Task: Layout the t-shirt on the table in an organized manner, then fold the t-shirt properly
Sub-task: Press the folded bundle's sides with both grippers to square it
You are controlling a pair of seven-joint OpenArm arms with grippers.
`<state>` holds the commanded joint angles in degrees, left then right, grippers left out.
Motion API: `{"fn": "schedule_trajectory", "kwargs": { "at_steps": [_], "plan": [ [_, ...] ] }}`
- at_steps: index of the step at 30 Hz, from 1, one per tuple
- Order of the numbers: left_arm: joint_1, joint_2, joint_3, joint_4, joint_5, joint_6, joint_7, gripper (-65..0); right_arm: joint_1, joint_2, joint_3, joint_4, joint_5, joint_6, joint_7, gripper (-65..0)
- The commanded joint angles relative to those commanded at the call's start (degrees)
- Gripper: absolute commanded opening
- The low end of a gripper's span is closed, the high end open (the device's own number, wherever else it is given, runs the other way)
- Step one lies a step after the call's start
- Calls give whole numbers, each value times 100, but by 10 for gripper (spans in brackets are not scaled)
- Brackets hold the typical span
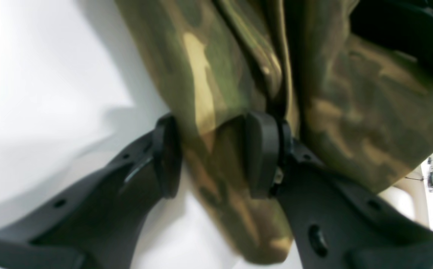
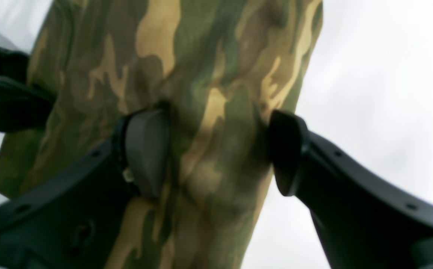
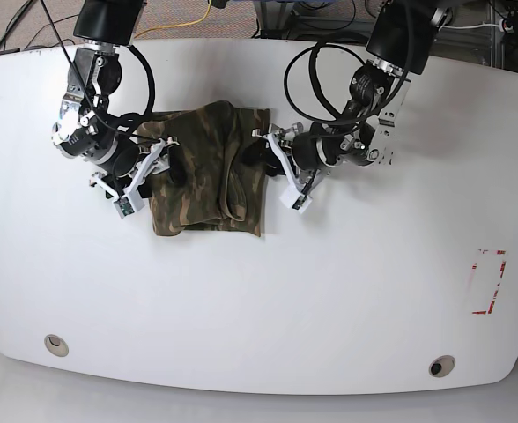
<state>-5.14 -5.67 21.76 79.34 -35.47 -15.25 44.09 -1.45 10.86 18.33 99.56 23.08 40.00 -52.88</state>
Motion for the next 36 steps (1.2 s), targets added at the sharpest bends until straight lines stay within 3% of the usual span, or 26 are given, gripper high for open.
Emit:
{"fn": "schedule_trajectory", "kwargs": {
  "at_steps": [5, 13, 20, 28, 36],
  "plan": [
    [70, -158, -9, 325, -9, 0, 0, -399, 26, 26, 9, 730, 334, 0, -554, -257],
    [70, -202, -9, 809, -9, 0, 0, -399, 158, 9, 9, 1284, 738, 0, -888, -271],
    [185, -211, -369, 1011, -9, 0, 0, -399, 466, -255, -35, 686, 519, 0, -862, -433],
    [220, -211, -448, 1011, -9, 0, 0, -399, 527, -237, -334, -615, 35, 0, 70, -445],
    [237, -369, -448, 1011, -9, 0, 0, -399, 686, -229, -475, -2163, -580, 0, 1327, -445]
  ]
}}
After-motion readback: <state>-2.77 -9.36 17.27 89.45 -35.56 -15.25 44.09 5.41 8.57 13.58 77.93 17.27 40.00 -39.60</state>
